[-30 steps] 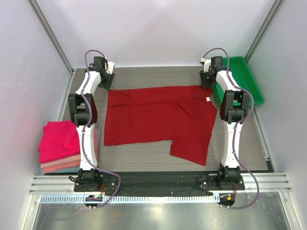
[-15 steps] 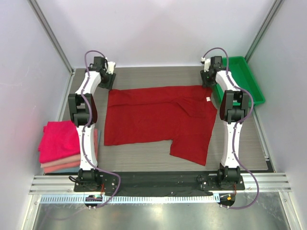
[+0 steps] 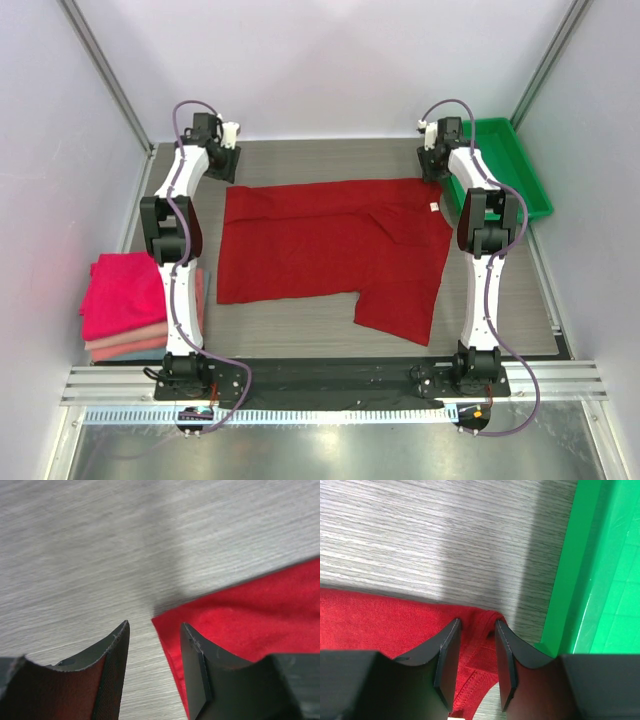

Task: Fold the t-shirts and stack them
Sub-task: Fold the tshirt

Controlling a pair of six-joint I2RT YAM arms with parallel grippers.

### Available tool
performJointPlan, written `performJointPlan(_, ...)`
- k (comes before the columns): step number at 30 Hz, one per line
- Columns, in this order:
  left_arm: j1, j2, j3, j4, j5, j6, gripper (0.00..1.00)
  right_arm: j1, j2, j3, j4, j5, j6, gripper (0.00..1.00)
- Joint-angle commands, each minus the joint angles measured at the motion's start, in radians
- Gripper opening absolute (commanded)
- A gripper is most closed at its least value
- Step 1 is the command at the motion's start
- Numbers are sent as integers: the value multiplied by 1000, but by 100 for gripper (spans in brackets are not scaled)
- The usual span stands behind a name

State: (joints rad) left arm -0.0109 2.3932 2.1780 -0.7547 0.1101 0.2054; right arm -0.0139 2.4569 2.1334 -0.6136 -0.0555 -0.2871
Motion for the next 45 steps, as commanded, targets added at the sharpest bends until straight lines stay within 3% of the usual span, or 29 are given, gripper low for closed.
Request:
performJointPlan(1,5,-46,-18,-32,40,-17,47,8,-42,-1,31,20,-18,39)
performJointPlan(12,6,49,20,-23,25,-8,47,11,-69,-3,32,37,-41,40)
performJointPlan(19,6,69,12,-23,28,-9,41,14,-35,11,51,98,-60,45)
performJointPlan(25,6,84,11,-23,25,-3,25,14,0,20,63,132,-61,46)
performJointPlan(29,6,90,9,-21,16,0,1,14,19,20,66,134,-52,46)
performJointPlan(30,6,90,8,-20,13,2,0,14,22,19,64,132,-47,46)
performJointPlan(45,61,93,25,-17,-10,35,0,9,109,59,29,-15,63,38)
